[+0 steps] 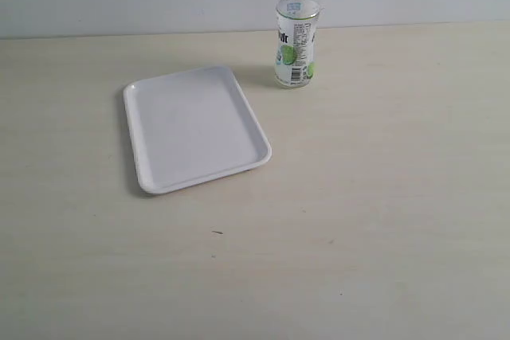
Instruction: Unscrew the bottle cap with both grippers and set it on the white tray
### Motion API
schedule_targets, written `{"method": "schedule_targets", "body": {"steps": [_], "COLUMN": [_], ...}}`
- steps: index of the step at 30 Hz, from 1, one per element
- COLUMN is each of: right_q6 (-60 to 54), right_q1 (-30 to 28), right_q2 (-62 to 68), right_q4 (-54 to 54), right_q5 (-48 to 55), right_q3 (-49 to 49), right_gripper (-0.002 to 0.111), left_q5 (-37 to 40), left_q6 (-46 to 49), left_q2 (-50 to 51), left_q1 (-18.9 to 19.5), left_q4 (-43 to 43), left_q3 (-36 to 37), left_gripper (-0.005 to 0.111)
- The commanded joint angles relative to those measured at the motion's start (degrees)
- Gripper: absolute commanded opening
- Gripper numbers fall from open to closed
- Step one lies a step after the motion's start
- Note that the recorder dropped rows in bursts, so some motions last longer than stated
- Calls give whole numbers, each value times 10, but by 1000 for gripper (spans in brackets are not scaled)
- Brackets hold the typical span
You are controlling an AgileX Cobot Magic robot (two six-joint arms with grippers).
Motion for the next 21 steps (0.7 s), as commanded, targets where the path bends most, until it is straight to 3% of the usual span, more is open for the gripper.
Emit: {"method": "schedule_targets", "body": {"steps": [1,6,10,17,21], "right_q6": [-5,31,75,77,105], "right_q1": [-3,-3,-3,-3,-3], "right_q2": [-3,-3,-3,-3,15], "right_q4": [-2,41,105,121,116], "right_q5": [0,-45,-72,-240,-400], "right_q3": [3,3,3,3,3], "right_gripper": [0,0,0,0,0], "left_q5": [-19,-21,-26,-33,-22], "left_q6": [6,13,15,12,-22], "left_q2": [-3,-3,-3,-3,-3], "left_q1": [-36,-74,-77,-77,-77], "left_q4": [0,4,4,4,4], "left_q3": [2,2,2,2,2], "left_gripper": [0,0,0,0,0]}}
